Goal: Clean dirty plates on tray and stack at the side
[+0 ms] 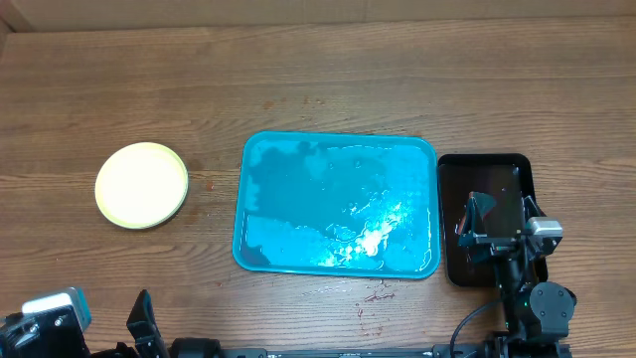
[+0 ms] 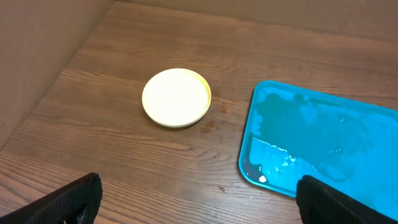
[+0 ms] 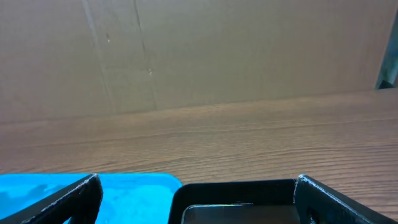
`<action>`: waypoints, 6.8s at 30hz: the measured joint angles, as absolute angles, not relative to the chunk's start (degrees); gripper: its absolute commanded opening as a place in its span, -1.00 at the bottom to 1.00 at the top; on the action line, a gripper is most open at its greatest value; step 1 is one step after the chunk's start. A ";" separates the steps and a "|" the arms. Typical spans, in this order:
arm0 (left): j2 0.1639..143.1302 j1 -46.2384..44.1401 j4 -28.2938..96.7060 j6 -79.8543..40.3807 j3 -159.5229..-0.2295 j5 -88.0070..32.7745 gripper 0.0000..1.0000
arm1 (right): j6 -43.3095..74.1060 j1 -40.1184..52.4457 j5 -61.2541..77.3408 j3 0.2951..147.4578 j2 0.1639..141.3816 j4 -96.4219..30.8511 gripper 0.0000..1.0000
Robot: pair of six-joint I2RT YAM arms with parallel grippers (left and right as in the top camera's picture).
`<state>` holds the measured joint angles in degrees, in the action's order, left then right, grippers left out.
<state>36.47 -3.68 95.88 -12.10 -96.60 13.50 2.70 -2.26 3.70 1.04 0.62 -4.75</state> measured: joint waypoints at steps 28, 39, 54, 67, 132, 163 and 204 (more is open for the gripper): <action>36.32 -3.68 87.09 -11.79 -95.85 13.65 1.00 | 2.72 -2.26 3.84 1.04 0.62 -4.78 1.00; 26.55 -3.68 42.30 -7.46 -64.34 12.84 0.99 | 2.68 -2.28 4.05 1.04 0.62 -4.75 1.00; 3.44 -2.96 2.96 -13.41 -14.37 5.52 1.00 | 2.52 -2.26 4.05 1.04 0.62 -4.73 1.00; 0.97 -2.85 -6.20 -17.72 -3.25 4.89 1.00 | 2.55 -2.28 4.05 1.04 0.62 -4.78 1.00; 0.84 -2.85 4.47 1.69 -0.49 -0.47 1.00 | 2.52 -2.26 4.05 1.04 0.62 -4.78 1.00; 0.86 -2.85 4.47 1.69 -0.49 -0.45 1.00 | 2.55 -2.26 4.08 1.04 0.62 -4.75 1.00; 0.86 -2.85 4.47 1.69 -0.49 -0.47 0.99 | 2.52 -2.26 4.05 1.04 0.62 -4.75 1.00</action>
<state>0.86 -2.85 4.47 1.69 -0.49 -0.47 2.52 -2.26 4.05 1.04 0.62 -4.75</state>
